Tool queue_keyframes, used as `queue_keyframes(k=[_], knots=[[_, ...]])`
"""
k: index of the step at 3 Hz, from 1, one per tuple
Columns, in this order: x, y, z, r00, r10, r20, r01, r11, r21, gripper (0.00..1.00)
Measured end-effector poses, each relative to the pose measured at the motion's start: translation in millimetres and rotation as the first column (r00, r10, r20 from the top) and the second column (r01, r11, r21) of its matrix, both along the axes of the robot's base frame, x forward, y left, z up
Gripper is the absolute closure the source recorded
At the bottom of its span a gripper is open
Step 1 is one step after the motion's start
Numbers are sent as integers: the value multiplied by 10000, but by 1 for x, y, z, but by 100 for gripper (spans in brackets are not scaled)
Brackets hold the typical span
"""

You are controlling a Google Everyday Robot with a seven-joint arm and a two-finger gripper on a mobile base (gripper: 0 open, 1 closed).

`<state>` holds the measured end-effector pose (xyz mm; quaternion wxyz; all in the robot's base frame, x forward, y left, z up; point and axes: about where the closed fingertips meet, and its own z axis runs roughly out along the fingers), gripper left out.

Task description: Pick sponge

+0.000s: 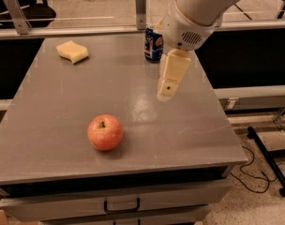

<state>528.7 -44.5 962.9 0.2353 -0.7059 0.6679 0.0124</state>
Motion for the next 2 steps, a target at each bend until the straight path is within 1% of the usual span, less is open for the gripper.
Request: queue_keyframes(k=[1, 2], knots=[[28, 24, -2, 9999, -11, 135, 0, 9971, 762, 0], [72, 72, -5, 9985, 437, 319, -488, 9822, 1813, 0]])
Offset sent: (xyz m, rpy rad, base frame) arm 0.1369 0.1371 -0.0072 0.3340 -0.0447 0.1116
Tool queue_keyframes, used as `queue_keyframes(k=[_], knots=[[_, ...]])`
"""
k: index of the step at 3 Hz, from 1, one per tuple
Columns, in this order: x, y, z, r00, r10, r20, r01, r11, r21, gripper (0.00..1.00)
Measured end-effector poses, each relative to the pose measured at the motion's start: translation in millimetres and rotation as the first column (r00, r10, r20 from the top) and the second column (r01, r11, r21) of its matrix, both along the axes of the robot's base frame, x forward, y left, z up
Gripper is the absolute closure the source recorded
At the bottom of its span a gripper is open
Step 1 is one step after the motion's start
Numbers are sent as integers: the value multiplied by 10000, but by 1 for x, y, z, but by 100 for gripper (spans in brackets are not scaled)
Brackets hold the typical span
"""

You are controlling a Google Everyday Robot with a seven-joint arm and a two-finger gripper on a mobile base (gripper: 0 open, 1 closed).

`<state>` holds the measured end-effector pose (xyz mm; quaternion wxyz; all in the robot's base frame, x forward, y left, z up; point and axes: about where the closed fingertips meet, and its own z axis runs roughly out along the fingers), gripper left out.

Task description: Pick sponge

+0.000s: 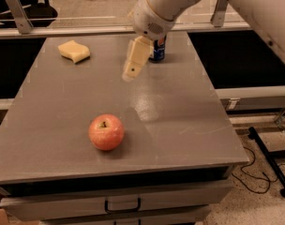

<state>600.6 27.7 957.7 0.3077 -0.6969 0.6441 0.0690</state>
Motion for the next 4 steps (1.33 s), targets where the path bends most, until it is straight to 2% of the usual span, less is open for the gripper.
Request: queue_keyframes(k=[1, 2, 3, 4], knots=[[46, 60, -1, 9977, 640, 204, -657, 9931, 973, 0], [91, 119, -5, 9958, 865, 296, -908, 9737, 2091, 0], [91, 119, -5, 9958, 867, 295, -909, 9737, 2090, 0], [99, 131, -12, 9975, 704, 115, -708, 9577, 2789, 0]])
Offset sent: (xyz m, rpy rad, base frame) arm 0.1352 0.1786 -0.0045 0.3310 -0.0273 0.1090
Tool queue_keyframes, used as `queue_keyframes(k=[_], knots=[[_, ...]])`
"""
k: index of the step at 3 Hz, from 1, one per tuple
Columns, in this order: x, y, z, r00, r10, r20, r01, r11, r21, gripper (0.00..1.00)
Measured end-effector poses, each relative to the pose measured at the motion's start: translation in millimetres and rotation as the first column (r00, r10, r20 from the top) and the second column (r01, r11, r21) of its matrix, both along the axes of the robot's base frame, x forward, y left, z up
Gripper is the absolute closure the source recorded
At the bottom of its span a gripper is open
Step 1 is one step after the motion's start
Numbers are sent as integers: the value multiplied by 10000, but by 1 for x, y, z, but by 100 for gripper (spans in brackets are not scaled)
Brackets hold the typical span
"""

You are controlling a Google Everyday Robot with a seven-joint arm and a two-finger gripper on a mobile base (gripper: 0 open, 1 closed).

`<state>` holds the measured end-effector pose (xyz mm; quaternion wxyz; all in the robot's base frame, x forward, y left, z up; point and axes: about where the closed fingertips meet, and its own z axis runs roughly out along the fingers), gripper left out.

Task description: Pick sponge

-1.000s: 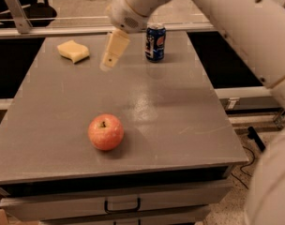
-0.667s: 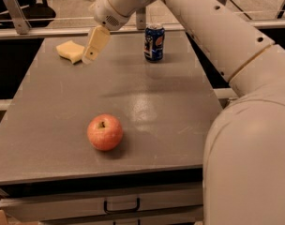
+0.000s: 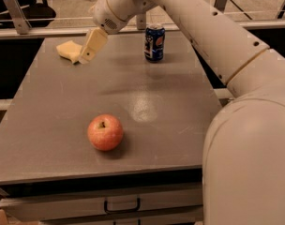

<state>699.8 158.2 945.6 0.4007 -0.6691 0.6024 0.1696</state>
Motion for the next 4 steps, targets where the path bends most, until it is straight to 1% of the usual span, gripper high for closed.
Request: queue_keyframes(k=[1, 2, 3, 4], knots=[[17, 30, -23, 9966, -426, -701, 501, 9928, 1084, 0], [43, 59, -46, 9850, -1087, -1339, 1323, 9742, 1826, 0], [63, 78, -54, 9683, -1776, -1755, 2143, 9518, 2193, 0], [75, 90, -69, 9425, -2492, -2228, 2944, 9345, 2002, 0]])
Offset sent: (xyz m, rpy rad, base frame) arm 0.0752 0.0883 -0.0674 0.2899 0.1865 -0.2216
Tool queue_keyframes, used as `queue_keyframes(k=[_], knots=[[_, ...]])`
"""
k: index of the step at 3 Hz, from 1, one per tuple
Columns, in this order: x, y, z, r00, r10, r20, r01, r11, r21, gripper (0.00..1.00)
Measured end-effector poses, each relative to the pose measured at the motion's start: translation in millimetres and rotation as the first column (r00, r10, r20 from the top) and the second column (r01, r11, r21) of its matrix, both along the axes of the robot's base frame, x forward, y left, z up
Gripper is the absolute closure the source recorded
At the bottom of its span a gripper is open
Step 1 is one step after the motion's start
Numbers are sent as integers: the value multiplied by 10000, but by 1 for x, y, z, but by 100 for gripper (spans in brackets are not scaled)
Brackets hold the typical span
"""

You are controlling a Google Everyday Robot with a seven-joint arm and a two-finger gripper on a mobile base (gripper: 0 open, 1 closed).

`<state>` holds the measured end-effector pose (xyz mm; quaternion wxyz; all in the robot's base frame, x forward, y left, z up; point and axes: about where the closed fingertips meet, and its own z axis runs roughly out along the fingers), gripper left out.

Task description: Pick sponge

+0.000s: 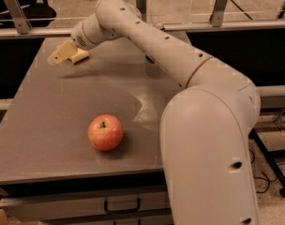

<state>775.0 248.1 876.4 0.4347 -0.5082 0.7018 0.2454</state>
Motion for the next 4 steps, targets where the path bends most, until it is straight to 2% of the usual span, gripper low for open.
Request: queue_keyframes(k=[1, 2, 3, 4], knots=[[10, -1, -17, 9968, -655, -447, 647, 9977, -202, 0], [19, -10, -27, 9914, -1163, -607, 1145, 9929, -317, 19], [25, -19, -29, 9888, -1395, -537, 1377, 9898, -353, 41], [25, -22, -21, 9903, -1354, -304, 1347, 9906, -227, 65]])
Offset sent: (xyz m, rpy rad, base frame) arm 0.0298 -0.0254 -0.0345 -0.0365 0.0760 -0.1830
